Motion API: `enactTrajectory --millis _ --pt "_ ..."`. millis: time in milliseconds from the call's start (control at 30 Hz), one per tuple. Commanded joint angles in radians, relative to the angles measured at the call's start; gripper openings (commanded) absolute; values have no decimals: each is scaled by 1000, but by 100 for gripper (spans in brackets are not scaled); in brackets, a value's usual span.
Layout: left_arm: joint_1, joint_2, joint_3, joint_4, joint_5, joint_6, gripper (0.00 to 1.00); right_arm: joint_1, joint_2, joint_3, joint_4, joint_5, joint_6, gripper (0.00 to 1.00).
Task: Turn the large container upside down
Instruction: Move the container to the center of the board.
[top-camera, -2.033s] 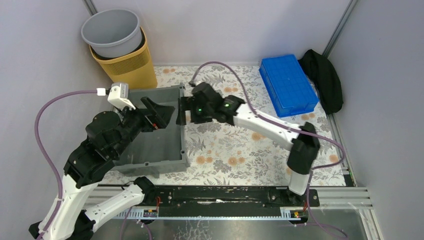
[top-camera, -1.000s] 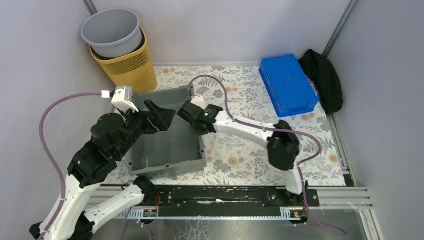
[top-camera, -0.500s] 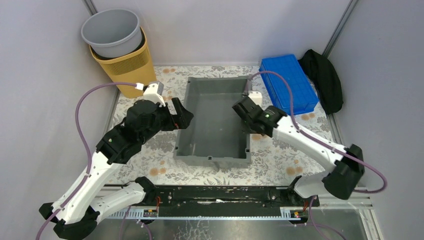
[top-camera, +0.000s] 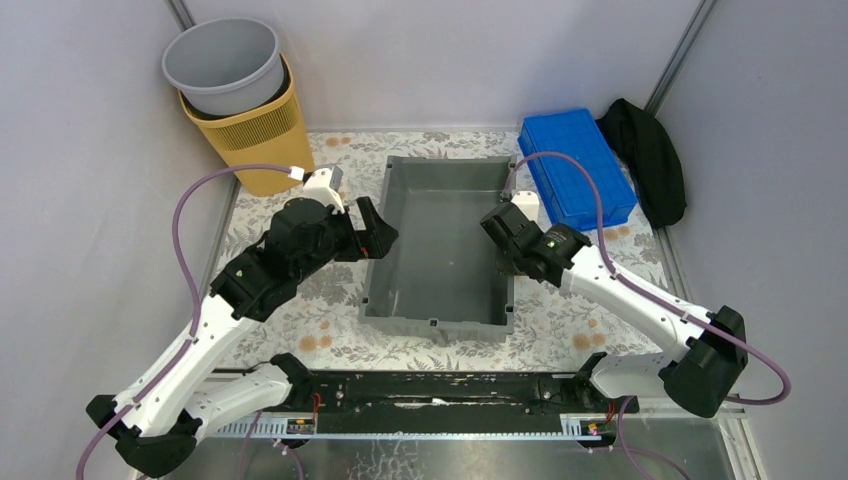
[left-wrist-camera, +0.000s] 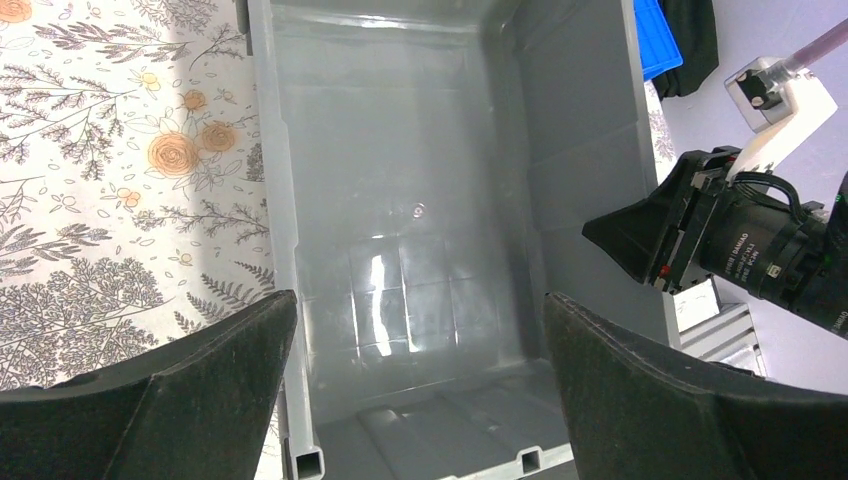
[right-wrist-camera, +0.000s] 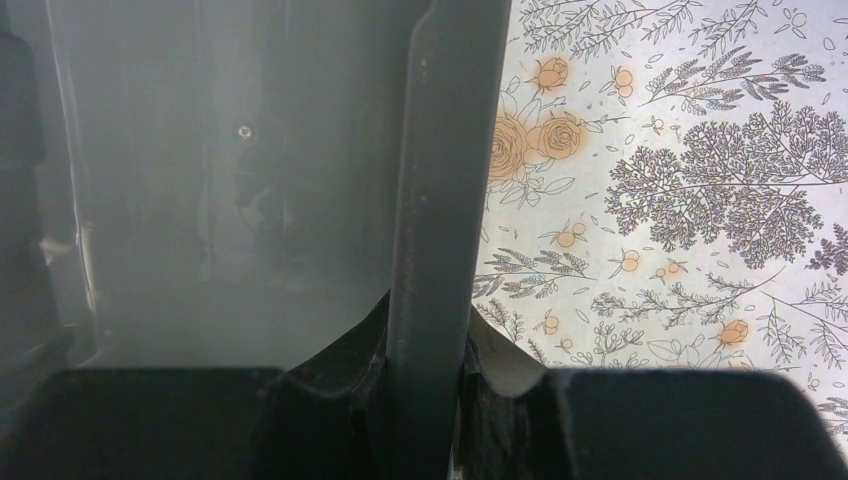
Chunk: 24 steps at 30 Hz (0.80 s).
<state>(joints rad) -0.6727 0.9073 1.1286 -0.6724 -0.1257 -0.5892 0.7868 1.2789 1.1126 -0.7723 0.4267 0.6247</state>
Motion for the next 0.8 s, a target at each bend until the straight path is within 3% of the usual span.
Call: enactTrajectory --millis 0,767 --pt "5 -11 -6 63 16 0 100 -8 -62 13 154 53 -7 0" --pt "4 16 -62 60 -20 6 100 -74 -6 -77 292 -81 -60 0"
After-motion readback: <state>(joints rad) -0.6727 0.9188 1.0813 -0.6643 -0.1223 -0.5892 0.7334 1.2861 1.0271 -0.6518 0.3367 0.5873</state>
